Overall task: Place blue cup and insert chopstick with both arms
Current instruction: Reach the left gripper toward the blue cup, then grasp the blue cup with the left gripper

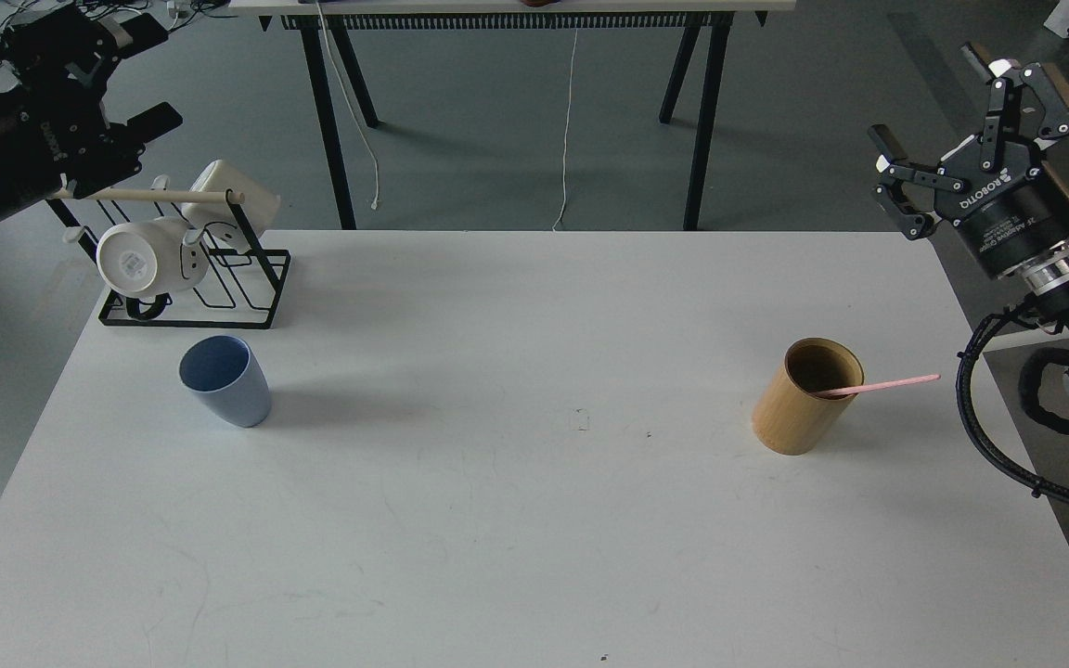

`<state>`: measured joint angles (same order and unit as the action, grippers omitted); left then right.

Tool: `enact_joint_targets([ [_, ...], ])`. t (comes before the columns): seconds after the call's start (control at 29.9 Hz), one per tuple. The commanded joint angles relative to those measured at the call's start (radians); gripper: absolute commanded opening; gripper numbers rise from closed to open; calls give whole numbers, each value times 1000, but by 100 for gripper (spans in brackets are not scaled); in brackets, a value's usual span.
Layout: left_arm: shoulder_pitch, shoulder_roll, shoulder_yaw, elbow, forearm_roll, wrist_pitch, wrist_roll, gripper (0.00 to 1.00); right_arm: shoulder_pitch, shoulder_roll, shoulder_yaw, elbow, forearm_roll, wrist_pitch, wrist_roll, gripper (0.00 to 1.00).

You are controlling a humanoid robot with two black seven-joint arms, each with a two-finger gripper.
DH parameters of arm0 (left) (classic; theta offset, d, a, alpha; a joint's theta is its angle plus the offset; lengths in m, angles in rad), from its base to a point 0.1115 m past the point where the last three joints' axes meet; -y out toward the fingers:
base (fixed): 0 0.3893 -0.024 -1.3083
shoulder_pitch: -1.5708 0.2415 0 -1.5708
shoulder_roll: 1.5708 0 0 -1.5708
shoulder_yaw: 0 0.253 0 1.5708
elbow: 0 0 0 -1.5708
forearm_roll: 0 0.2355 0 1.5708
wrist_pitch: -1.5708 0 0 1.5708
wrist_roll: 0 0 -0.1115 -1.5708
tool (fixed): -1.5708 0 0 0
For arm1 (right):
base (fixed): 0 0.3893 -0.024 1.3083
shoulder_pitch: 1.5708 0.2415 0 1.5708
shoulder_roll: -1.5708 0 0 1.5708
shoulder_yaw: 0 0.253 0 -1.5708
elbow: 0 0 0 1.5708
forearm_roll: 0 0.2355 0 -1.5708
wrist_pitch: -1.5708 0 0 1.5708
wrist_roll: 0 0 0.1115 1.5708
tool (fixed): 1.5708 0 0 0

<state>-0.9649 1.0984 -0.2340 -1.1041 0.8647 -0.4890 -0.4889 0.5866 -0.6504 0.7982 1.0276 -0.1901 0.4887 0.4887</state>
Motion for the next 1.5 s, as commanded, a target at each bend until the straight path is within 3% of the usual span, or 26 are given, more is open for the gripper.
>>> enact_joint_targets([
  [0.0, 2, 18, 103, -10, 241, 0, 0, 100, -16, 5, 1, 0, 0, 0, 0, 96],
  [0.17, 8, -20, 240, 47, 427, 0, 0, 100, -30, 3, 1, 0, -2, 0, 0, 96],
  [0.47, 23, -210, 374, 338, 516, 40, 0, 100, -42, 1, 1, -1, -2, 0, 0, 96],
  [0.94, -8, -226, 363, 386, 513, 37, 0, 99, -70, 0, 3, -17, -2, 0, 0, 96],
  [1.47, 2, -377, 375, 533, 517, 36, 0, 99, -94, -5, 36, -18, -2, 0, 0, 96],
])
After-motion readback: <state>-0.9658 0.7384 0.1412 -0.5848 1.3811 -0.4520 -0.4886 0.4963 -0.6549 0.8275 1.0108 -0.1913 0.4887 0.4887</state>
